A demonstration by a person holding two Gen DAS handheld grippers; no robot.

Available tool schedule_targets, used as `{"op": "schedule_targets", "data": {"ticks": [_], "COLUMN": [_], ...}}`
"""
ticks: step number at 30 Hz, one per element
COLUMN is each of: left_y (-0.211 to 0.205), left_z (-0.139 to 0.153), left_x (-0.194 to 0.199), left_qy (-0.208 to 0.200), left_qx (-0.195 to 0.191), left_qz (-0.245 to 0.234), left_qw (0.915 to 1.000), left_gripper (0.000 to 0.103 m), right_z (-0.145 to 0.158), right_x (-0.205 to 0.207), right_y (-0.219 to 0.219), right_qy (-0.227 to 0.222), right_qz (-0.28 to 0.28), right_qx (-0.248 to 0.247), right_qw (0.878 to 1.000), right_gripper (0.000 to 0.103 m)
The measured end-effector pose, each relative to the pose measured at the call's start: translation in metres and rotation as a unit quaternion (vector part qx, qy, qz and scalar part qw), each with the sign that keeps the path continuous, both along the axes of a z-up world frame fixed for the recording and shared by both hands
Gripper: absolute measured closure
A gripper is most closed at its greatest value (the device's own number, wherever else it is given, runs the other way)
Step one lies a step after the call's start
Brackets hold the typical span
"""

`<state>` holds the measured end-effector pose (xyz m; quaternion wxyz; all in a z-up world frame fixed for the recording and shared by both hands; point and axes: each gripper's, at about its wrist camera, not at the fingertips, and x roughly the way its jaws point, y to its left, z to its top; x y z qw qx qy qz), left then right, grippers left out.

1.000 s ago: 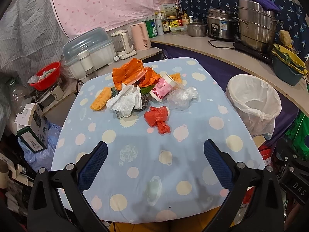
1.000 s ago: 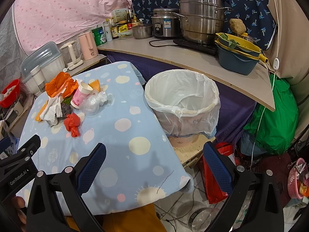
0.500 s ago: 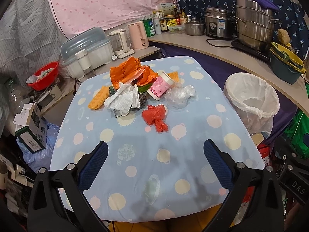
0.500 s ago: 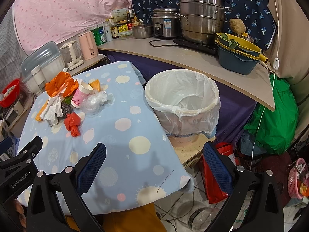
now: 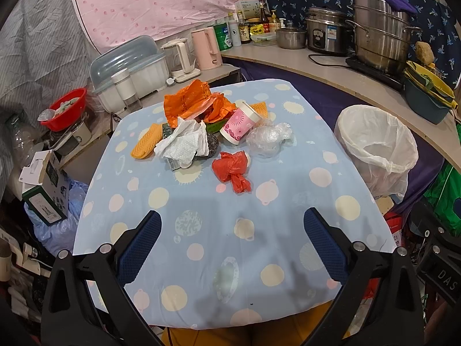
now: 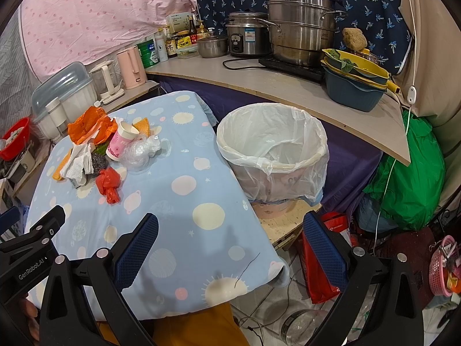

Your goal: Collect trash

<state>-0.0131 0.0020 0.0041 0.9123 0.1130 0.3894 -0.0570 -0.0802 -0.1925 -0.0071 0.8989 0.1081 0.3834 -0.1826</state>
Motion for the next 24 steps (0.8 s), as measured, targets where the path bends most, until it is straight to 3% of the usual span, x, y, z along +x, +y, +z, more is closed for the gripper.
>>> {"op": "schedule_targets", "data": {"ticks": [24], "left_y": [0.0043], "left_z": [-0.0060], "left_x": [0.0035], "left_qy": [0.004], "left_qx": [0.000], "left_qz": [0.007], "left_qw": [1.0000], "left_gripper": [0.008], "right_z": [-0.0005], "right_x": [-0.0002], "right_y": [0.0004], "right_qy": [0.000], "right_qz": [0.001], "right_qx": [0.000], "right_qw": [1.000], "right_gripper": [0.007]}}
